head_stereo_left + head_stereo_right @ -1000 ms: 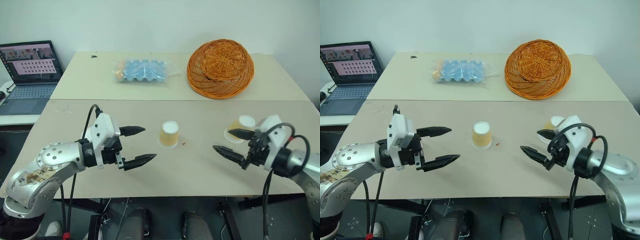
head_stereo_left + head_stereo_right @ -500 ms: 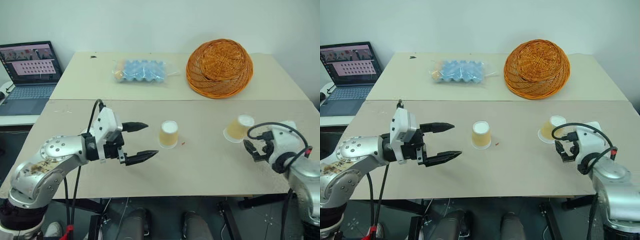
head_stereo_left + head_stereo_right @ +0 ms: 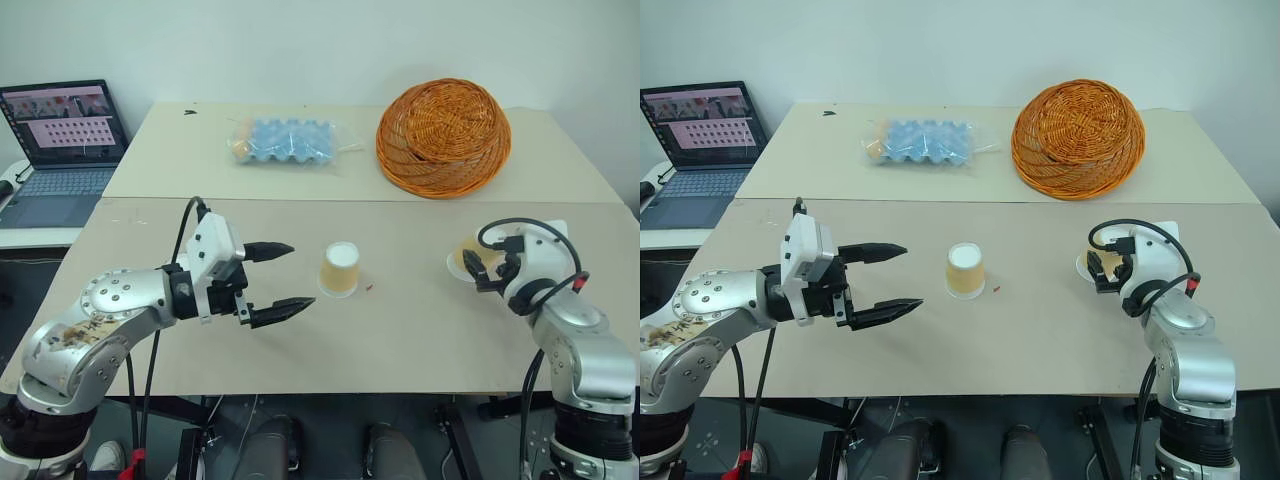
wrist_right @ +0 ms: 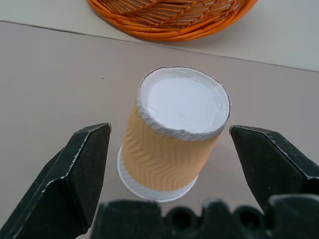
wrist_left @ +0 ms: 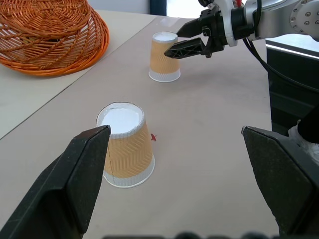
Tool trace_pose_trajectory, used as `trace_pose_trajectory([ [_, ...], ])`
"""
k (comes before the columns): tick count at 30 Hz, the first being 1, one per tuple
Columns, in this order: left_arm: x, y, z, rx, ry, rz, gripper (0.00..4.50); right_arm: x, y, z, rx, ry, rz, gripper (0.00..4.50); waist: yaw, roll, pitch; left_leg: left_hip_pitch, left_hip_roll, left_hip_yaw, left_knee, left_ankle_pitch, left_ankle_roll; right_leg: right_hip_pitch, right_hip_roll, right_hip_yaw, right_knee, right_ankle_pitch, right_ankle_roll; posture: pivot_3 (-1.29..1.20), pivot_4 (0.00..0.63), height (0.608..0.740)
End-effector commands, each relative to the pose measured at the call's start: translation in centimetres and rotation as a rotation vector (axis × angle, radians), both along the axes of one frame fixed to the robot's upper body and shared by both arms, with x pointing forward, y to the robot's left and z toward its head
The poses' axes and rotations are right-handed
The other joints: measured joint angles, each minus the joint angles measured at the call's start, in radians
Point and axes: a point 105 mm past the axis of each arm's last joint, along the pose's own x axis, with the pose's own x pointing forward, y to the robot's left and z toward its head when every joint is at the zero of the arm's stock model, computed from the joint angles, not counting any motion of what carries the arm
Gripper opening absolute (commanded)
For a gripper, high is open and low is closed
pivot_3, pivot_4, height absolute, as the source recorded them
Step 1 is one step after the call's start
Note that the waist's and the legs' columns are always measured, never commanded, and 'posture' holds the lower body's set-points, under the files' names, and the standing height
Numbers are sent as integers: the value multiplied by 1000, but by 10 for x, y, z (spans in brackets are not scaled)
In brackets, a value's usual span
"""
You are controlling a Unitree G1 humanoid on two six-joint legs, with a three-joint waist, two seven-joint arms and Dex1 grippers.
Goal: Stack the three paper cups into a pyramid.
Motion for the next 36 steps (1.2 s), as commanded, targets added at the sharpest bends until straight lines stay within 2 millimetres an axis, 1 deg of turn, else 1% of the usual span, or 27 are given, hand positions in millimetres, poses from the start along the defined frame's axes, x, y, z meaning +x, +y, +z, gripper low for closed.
trace_pose_trajectory([
  [1,-5,-2,9,-8,-50,-9,4500,3,-6,20,-13,-92,-18,4443,-1,0,0,0,0,0,0,0,0,0,0,0,0,0,0,0,150,726],
  [5,-6,-2,8,-8,-47,-8,4500,12,-2,21,3,-111,-19,4443,-6,0,0,0,0,0,0,-2,4,0,0,0,1,0,0,0,150,726],
  [12,-5,-1,7,-1,-47,-2,4500,27,3,22,66,-140,-13,4443,-9,0,0,0,0,0,0,-1,2,0,0,0,1,0,0,0,150,726],
  [19,-5,0,7,-7,-45,9,4500,30,0,19,66,-137,-25,4443,-9,0,0,0,0,0,0,0,0,0,0,0,0,0,0,0,150,726],
  [20,-4,0,7,-9,-42,11,4500,30,0,19,65,-139,-25,3935,-10,0,0,0,0,0,0,0,0,0,0,0,1,0,0,0,150,726],
  [21,-4,0,6,-7,-42,11,4500,30,0,19,66,-141,-25,3685,-10,0,0,0,0,0,0,0,0,0,0,0,1,0,0,0,150,726],
  [24,-5,1,6,-1,-44,9,4500,30,2,18,60,-143,-14,2731,-12,0,0,0,0,0,-1,0,0,-1,1,0,2,0,0,0,150,726],
  [25,-5,1,6,-1,-44,9,4500,30,3,18,59,-142,-12,2605,-12,0,0,0,0,0,0,0,0,-1,1,0,2,0,0,0,150,726],
  [29,-6,0,5,-2,-43,6,4500,28,6,22,31,-152,8,2582,-12,0,0,0,0,0,0,0,0,0,0,0,1,0,0,0,150,726],
  [32,-7,0,4,1,-42,4,4500,24,9,37,32,-203,54,2582,-12,0,0,0,0,0,-1,0,0,-1,0,0,1,0,0,0,150,726],
  [34,-7,-1,4,-1,-40,5,4500,16,24,54,89,-231,216,2582,-12,1,0,0,0,0,0,0,0,0,0,0,1,0,0,0,150,726],
  [36,-7,-1,4,-4,-38,6,4500,1,45,70,107,-228,457,2582,-12,1,0,0,0,0,-1,-2,4,0,0,0,1,0,0,0,150,726],
])
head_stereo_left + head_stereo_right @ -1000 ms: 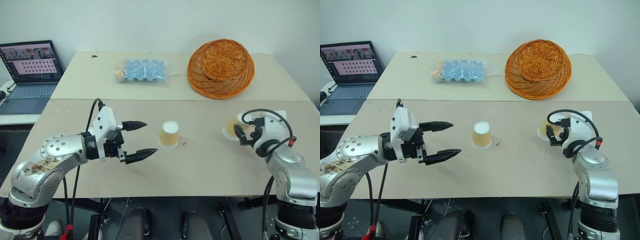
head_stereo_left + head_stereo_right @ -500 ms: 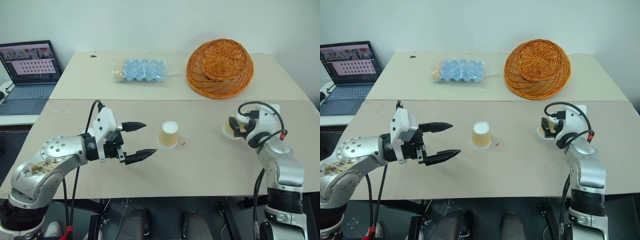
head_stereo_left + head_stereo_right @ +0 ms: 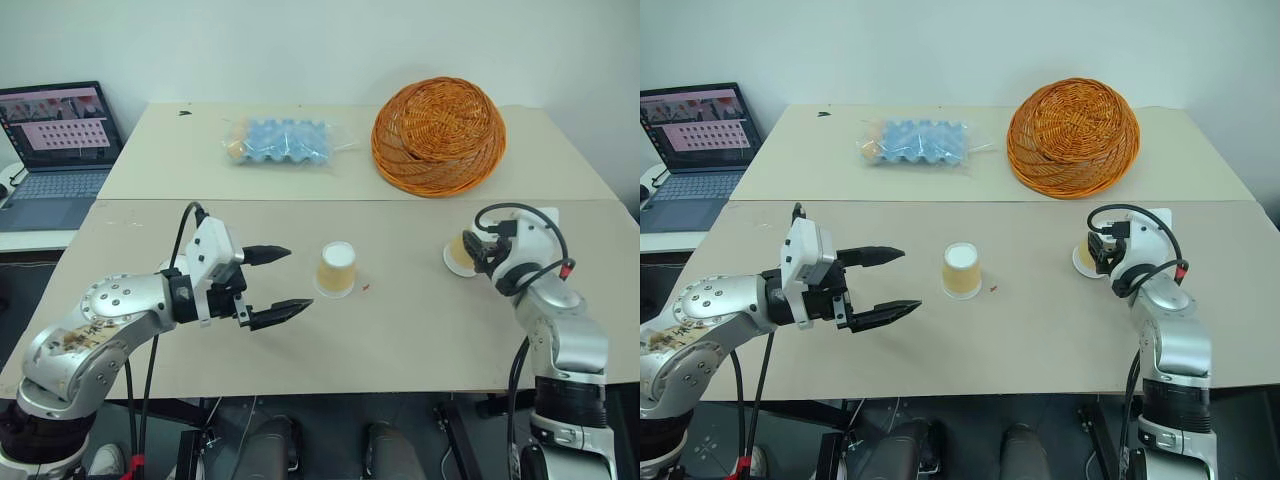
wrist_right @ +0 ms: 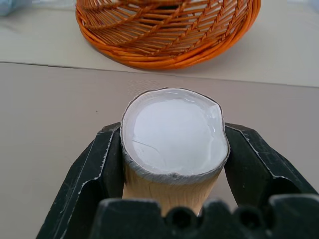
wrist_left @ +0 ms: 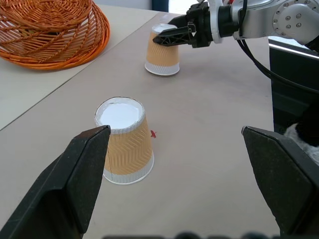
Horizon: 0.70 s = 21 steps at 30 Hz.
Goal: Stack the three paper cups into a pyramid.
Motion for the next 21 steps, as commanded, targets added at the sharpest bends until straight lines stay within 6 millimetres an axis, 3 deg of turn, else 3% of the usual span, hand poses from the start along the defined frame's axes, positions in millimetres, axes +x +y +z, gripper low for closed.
trace_pose_trajectory([
  [1,-6,-4,8,-3,-52,-18,4500,-27,31,51,6,-110,365,2582,0,1,1,0,0,0,0,-1,1,0,0,0,0,0,0,0,150,726],
  [4,-6,-5,8,-5,-51,-24,4500,-44,47,56,11,-73,619,2582,3,0,0,0,0,-1,0,-1,2,1,0,-1,-1,0,0,0,150,726],
  [7,-7,-6,9,-11,-54,-27,4500,-65,63,35,-81,41,859,2582,8,0,0,0,0,-1,1,-2,3,2,0,-1,-1,0,0,0,150,726],
  [11,-8,-7,9,-14,-55,-25,4500,-50,58,23,-124,63,870,2582,8,0,0,0,0,0,1,-2,3,1,-1,0,-1,0,0,0,150,726],
  [21,-10,-3,10,-12,-57,-2,4500,-16,79,17,-194,25,929,2582,9,-1,0,0,0,0,1,-1,1,1,-1,-1,-1,0,0,0,150,726],
])
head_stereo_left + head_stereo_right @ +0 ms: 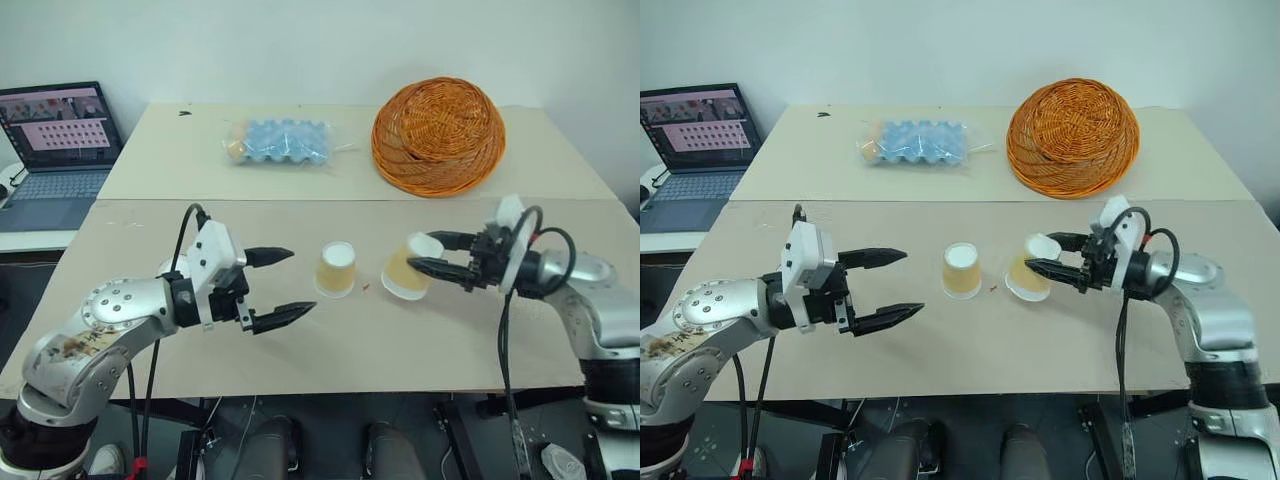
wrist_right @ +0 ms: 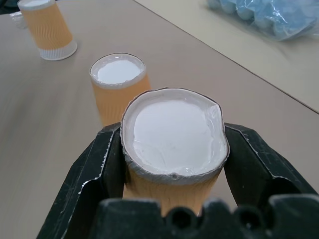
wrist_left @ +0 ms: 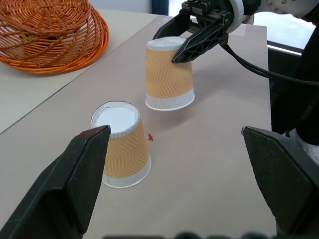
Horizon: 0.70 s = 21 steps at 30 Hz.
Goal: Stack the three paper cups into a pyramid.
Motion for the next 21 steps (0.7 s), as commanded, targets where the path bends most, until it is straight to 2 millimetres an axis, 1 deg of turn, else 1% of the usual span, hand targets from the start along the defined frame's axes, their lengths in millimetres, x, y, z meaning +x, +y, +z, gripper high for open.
trace_pose_trajectory([
  [1,-5,-1,10,-5,-47,-7,4500,5,12,11,-15,-75,59,2582,3,0,0,0,0,0,0,0,0,0,0,0,0,0,0,0,150,726],
  [4,-5,-1,10,-5,-47,-5,4500,5,25,5,-37,-78,108,2582,5,0,0,0,0,0,0,0,-1,0,0,0,0,0,0,0,150,726],
  [7,-6,0,10,-5,-48,-2,4500,5,32,3,-37,-81,135,2582,4,0,0,0,0,0,0,0,-1,0,0,0,0,0,0,0,150,726],
  [9,-6,0,10,-5,-50,0,4500,6,36,2,-35,-84,150,2582,3,0,0,0,0,0,0,2,-4,0,0,0,0,0,0,0,150,726],
  [14,-6,0,12,-8,-50,1,4500,7,38,-1,-35,-93,158,2582,3,0,0,0,0,0,0,3,-5,0,0,0,0,0,0,0,150,726],
  [21,-6,0,12,-7,-49,-1,4500,14,38,-6,-67,-108,138,2582,2,0,0,0,0,0,0,3,-6,0,0,0,1,0,0,0,150,726],
])
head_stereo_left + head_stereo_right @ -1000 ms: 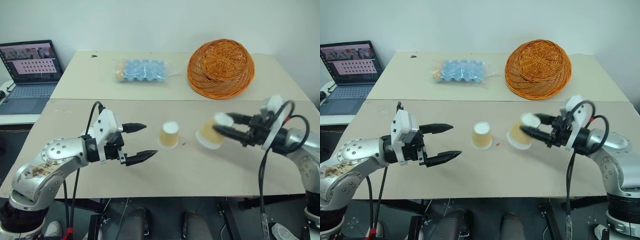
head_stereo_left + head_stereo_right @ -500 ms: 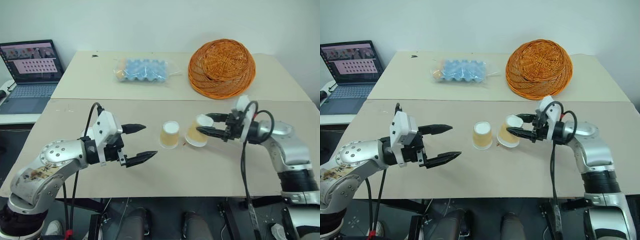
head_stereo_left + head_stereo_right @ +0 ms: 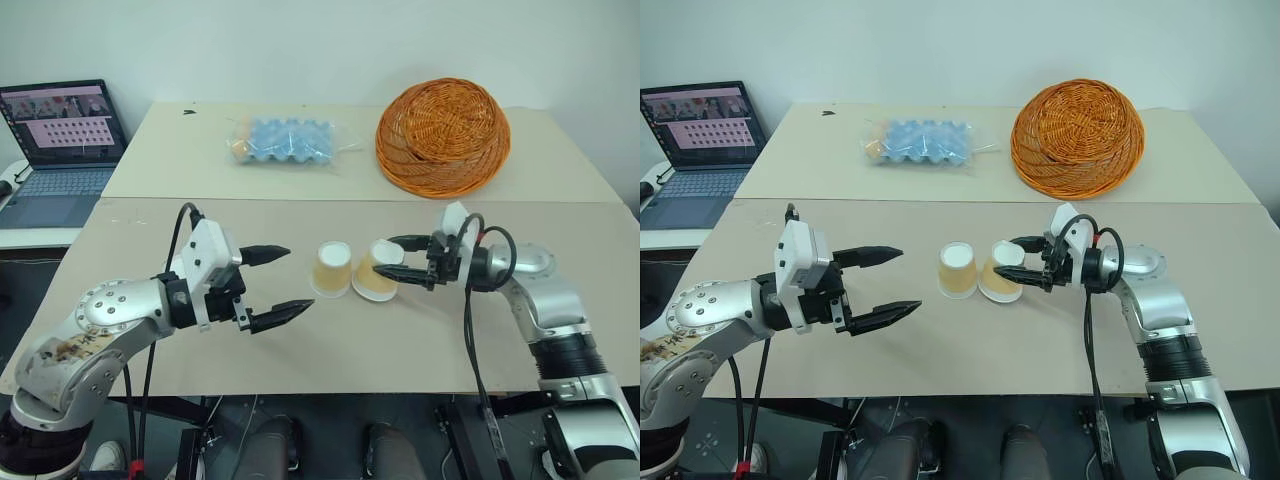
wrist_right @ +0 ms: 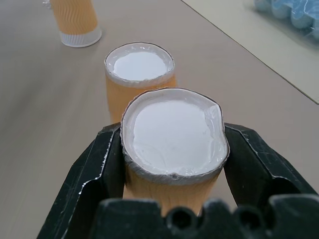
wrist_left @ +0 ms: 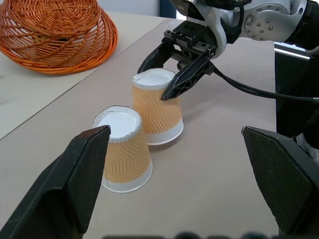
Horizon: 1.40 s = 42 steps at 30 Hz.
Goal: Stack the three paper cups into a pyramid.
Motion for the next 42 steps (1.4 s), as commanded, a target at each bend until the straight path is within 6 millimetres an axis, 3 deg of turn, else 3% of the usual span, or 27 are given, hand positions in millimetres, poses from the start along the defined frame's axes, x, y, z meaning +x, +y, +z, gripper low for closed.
trace_pose_trajectory([
  [1,-4,-1,8,4,-38,-11,4500,3,4,13,-6,-70,15,2582,0,0,0,0,0,0,0,0,0,0,0,0,0,0,0,0,150,726],
  [12,-4,-1,9,1,-38,-9,4500,6,7,8,-27,-69,17,2582,0,0,0,0,0,0,0,0,0,0,0,0,0,0,0,0,150,726],
  [14,-4,-1,9,1,-40,-7,4500,8,7,7,-25,-60,11,3539,-1,0,0,0,0,0,0,0,0,0,0,0,0,0,0,0,150,726],
  [15,-4,-1,9,2,-40,-6,4500,9,6,6,-31,-62,4,3626,-1,0,0,0,0,0,0,0,0,0,0,0,0,0,0,0,150,726],
  [18,-4,-1,9,2,-40,-6,4500,11,6,6,-37,-67,-5,4490,-1,0,0,0,0,0,0,0,-1,0,0,0,0,0,0,0,150,726],
  [26,-4,-2,9,2,-41,-10,4500,8,-2,7,-53,-67,-12,4490,0,0,0,0,0,0,0,0,-1,0,0,0,0,0,0,0,150,726],
  [35,-5,-2,8,2,-37,-10,4500,-18,-33,-1,-113,-19,-50,4490,-2,0,0,0,0,0,0,0,0,1,0,0,0,0,0,0,150,726],
  [40,-4,-1,7,-2,-33,-6,4500,-20,-59,3,-140,-25,-147,4490,0,0,0,0,0,0,0,-1,1,0,0,0,1,0,0,0,150,726],
  [42,-1,1,6,-14,-41,40,4500,-17,-84,21,-156,-54,-241,4490,1,0,0,0,0,0,0,-1,1,0,0,0,0,1,0,0,150,726],
])
